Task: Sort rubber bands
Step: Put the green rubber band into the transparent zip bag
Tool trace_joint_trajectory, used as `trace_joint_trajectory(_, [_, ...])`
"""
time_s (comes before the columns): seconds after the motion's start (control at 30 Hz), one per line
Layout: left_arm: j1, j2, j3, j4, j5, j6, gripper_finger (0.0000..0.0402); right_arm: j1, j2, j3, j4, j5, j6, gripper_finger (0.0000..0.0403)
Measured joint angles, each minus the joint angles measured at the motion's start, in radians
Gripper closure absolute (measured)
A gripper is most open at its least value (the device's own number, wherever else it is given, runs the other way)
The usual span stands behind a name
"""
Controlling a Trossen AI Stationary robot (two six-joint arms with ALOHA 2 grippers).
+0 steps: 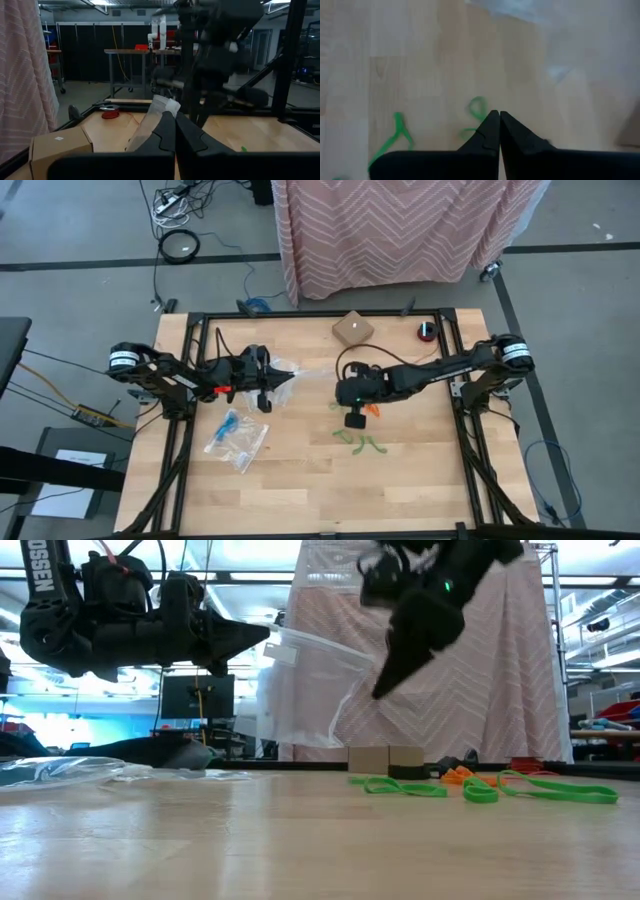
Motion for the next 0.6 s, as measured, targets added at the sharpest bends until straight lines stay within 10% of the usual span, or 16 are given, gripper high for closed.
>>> trace_joint_trajectory(0.33, [0.000,0.000,0.000,-0.001,0.000,0.000,0.0400,0.006,0.001,0.086,-0.063,-0.061,-0.015,0.0394])
trace_joint_trajectory(0.6, [0.001,0.000,0.000,-0.002,-0.025,-0.001,0.0400,-0.007,0.059,0.003,-0.042,-0.124,0.051,0.0299])
